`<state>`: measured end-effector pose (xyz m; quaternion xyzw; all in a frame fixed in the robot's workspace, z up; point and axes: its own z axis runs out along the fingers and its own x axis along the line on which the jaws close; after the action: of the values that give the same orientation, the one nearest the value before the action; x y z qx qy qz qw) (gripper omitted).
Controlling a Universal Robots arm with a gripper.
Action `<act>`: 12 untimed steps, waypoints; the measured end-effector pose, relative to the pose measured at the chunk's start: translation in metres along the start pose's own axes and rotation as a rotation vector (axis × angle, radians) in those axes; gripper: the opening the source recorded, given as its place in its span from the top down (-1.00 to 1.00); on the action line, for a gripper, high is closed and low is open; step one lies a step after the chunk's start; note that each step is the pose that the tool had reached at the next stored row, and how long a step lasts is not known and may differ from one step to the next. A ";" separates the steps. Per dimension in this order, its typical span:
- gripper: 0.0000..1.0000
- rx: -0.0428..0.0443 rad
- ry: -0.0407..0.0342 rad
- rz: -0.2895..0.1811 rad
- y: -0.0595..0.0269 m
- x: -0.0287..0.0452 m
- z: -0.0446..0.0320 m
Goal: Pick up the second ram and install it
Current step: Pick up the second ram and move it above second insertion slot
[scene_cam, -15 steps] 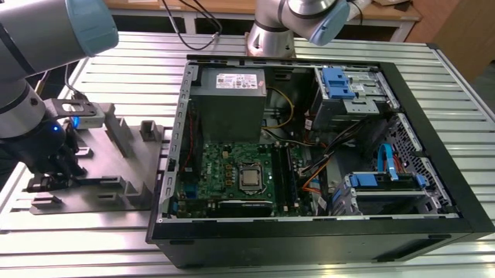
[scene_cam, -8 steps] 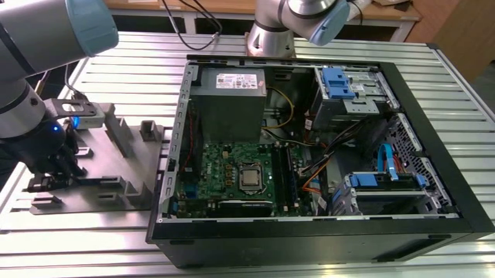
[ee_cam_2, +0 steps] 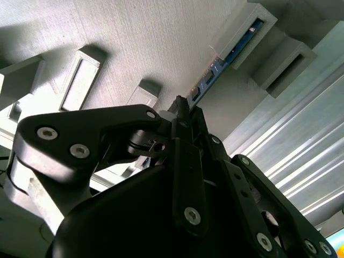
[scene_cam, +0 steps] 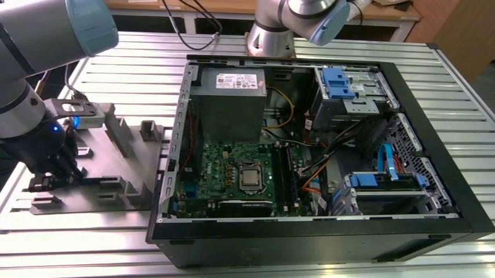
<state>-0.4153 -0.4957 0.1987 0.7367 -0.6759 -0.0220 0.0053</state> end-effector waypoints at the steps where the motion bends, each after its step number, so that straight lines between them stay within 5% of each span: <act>1: 0.69 0.0000 0.0000 0.000 0.0000 0.0000 0.0000; 12: 0.83 0.0000 -0.0001 0.000 0.0000 0.0000 0.0000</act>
<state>-0.4154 -0.4957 0.1988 0.7367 -0.6759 -0.0220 0.0053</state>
